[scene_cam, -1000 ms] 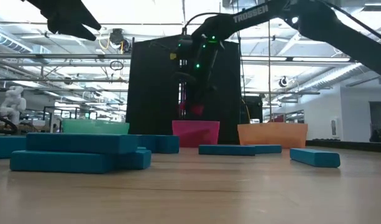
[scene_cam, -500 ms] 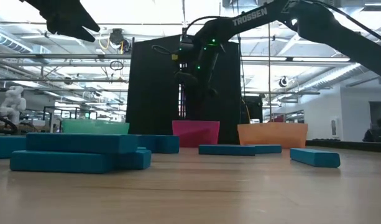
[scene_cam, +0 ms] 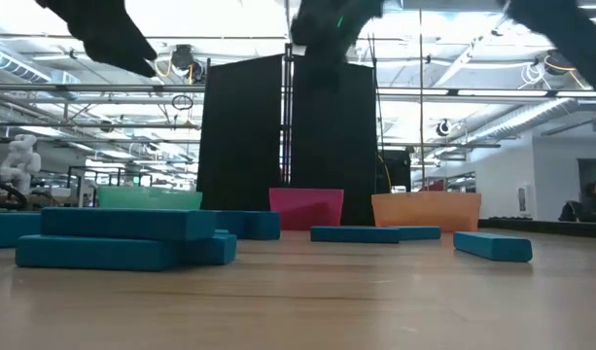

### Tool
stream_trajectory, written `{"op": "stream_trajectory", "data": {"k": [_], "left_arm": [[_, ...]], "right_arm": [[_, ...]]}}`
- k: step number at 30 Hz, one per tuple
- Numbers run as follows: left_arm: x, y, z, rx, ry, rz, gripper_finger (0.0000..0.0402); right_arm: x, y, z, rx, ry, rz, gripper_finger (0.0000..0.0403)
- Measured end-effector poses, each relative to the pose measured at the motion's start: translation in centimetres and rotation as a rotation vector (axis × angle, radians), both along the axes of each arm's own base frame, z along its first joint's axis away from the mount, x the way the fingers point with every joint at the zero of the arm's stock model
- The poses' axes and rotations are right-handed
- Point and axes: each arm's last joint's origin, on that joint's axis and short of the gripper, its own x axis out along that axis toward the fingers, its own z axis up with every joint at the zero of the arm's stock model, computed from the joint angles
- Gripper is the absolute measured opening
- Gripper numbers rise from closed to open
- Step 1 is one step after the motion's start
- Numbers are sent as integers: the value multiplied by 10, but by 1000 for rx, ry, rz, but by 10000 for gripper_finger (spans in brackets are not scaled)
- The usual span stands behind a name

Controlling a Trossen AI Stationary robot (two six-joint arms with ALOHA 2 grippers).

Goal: Sort blocks
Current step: Put the blue block into the blue bin

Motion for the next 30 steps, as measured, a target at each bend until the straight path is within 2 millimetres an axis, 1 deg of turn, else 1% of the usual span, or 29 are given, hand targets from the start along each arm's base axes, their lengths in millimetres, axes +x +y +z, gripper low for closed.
{"op": "stream_trajectory", "data": {"k": [3,5,8,12,15,19,23,27,30], "left_arm": [[17,-4,-5,11,17,-27,331],[31,-9,-11,32,56,-100,331],[50,-14,-24,84,151,-198,331],[72,-15,-42,142,247,-251,331],[88,-15,-55,148,293,-360,331],[107,-17,-74,120,333,-543,331],[118,-14,-94,79,402,-567,331],[127,-7,-113,88,481,-568,331],[134,-2,-122,88,481,-552,331]], "right_arm": [[-24,22,41,-41,-85,20,143],[-42,36,63,-64,-122,10,143],[-66,54,87,-109,-147,-24,143],[-89,73,109,-142,-187,-65,143],[-99,83,117,-134,-204,-73,143],[-102,93,117,-107,-177,-61,144],[-104,100,112,-83,-111,-42,144],[-102,107,109,-75,-82,-18,144],[-101,112,109,-71,-82,-3,144]]}}
